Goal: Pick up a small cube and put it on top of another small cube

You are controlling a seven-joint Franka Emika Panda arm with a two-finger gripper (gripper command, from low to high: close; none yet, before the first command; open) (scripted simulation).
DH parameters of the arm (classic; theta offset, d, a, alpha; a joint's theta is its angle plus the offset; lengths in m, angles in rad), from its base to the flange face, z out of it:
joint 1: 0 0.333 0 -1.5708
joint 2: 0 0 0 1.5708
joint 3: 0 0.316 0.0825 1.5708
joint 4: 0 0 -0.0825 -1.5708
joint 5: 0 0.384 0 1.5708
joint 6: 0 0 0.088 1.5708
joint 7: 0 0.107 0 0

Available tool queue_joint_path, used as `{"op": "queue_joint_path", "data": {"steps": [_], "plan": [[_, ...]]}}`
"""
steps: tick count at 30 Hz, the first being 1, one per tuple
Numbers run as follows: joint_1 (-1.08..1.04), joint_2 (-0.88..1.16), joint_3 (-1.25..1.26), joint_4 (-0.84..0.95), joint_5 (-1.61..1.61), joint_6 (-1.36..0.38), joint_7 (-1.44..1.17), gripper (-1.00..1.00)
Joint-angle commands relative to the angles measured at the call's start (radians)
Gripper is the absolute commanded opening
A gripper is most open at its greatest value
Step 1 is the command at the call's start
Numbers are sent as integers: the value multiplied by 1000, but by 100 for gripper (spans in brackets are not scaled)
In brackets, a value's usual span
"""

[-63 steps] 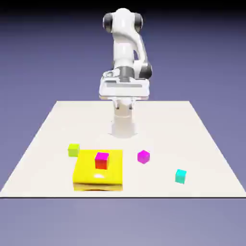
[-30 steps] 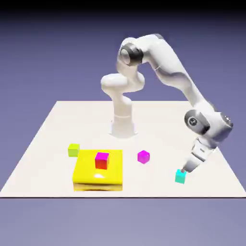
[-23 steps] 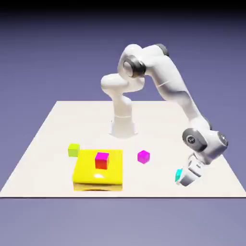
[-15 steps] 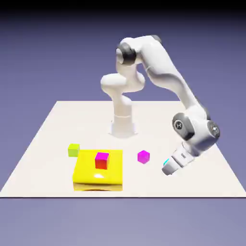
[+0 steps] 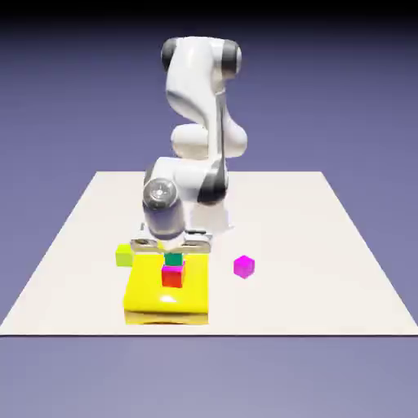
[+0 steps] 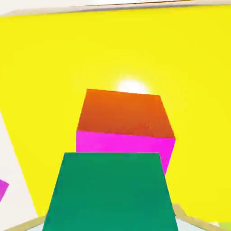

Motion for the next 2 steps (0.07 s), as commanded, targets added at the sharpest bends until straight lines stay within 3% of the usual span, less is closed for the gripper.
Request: {"op": "queue_joint_path", "data": {"steps": [1, 2], "plan": [[1, -8, 0, 35, 0, -43, -1, 100], [2, -16, 1, 71, 1, -87, -1, 100]]}}
